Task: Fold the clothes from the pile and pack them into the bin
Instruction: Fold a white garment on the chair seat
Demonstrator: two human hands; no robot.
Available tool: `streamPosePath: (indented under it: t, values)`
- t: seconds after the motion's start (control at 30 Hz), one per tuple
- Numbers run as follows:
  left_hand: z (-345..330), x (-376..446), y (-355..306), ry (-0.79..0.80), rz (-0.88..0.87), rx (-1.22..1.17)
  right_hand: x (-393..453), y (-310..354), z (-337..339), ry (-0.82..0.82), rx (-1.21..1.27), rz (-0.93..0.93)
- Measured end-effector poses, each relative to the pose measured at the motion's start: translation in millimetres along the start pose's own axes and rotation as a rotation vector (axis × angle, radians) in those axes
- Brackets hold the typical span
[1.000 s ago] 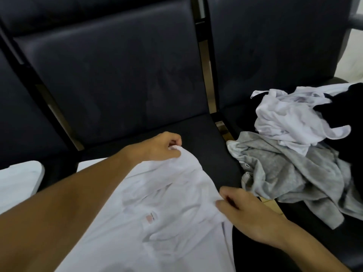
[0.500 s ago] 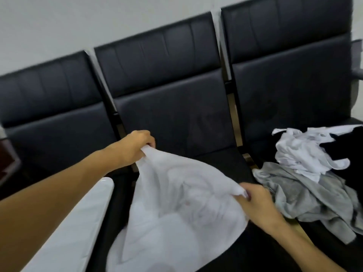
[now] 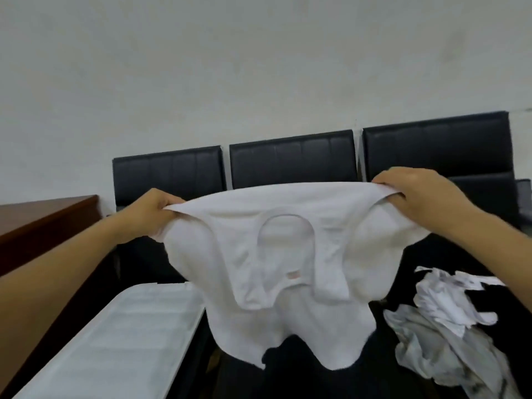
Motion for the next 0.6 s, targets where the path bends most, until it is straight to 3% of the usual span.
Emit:
streamPosePath:
  t: [0.13, 0.23, 0.37, 0.5, 0.6]
  values:
    - [6.6, -22.3, -1.8, -0.037, -0.076, -0.044, 9.0, 4.7, 29.5, 0.044, -0.138, 0.048]
    - [5.9, -36.4, -5.0, 0.102, -0.056, -0.001, 7.9, 1.9, 38.0, 0.173, -0.196, 0.033]
    - [16.5, -50.7, -15.8, 0.165, -0.033, -0.126, 8.3, 3.6, 59.5, 0.248, 0.126, -0.128]
    - [20.3, -56.0, -14.1, 0.408, 0.027, -0.196, 0.1, 1.6, 56.7, 0.538, 0.336, -0.233]
    - [6.0, -46.1, 0.0, 0.406, 0.124, -0.209, -7.3, -3.8, 35.6, 0.712, 0.513, -0.352]
Point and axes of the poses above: each hand's wrist, its own x-axis towards the middle knuckle, its own z-axis out of the back of the hand, y = z × x, the point moved 4 cm from there along x, towards the middle knuckle, and after that the axes turned 13 degrees about -y, right-handed, at the moved point
